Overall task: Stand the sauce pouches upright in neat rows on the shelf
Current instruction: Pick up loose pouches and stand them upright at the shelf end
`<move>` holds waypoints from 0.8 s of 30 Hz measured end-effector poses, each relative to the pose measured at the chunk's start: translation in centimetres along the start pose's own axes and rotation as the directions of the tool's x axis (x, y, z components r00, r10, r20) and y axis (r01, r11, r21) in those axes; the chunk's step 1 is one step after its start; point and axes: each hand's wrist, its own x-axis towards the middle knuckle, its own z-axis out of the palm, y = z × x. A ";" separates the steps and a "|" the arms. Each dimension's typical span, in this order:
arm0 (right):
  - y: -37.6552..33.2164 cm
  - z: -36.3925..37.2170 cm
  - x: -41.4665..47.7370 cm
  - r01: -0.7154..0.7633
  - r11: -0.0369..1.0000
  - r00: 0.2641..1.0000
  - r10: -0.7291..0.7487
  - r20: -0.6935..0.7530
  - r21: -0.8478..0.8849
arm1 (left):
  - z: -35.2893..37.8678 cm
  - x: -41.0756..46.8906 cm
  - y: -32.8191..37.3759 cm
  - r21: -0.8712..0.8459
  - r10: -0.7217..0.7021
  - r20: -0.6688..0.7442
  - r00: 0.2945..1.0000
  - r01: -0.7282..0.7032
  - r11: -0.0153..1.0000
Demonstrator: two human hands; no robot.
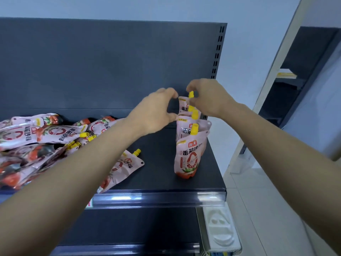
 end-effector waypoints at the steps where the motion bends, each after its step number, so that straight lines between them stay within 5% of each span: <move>1: -0.6 -0.4 0.2 0.025 0.999 1.000 -0.026 -0.018 -0.028 | -0.8 -0.1 -0.1 0.119 0.020 -0.034 0.999 -0.016 0.993; 9: -4.5 -3.2 1.2 0.168 0.971 0.975 -0.189 -0.120 -0.169 | -6.0 -1.0 -0.9 0.556 0.138 -0.306 0.942 0.059 0.829; 12: -6.1 -3.4 1.2 0.223 0.956 0.946 -0.259 -0.196 -0.190 | -7.8 -2.6 -0.7 0.605 0.131 -0.379 0.916 0.138 0.784; 14: -9.5 -2.2 1.1 0.411 0.901 0.891 -0.429 -0.150 -0.139 | -8.6 -6.5 -1.5 0.626 0.013 -0.453 0.891 0.308 0.716; 19: -9.7 -1.5 -0.1 0.398 0.905 0.886 -0.421 -0.192 -0.148 | -8.4 -8.1 -1.3 0.625 0.019 -0.473 0.881 0.320 0.712; 21: -12.6 2.5 -0.5 0.465 0.878 0.879 -0.473 -0.063 -0.110 | -7.3 -11.2 -3.5 0.589 -0.130 -0.426 0.896 0.383 0.712; 24: -12.7 3.7 -0.7 0.454 0.883 0.886 -0.462 -0.046 -0.122 | -6.6 -12.3 -4.4 0.593 -0.132 -0.434 0.891 0.393 0.703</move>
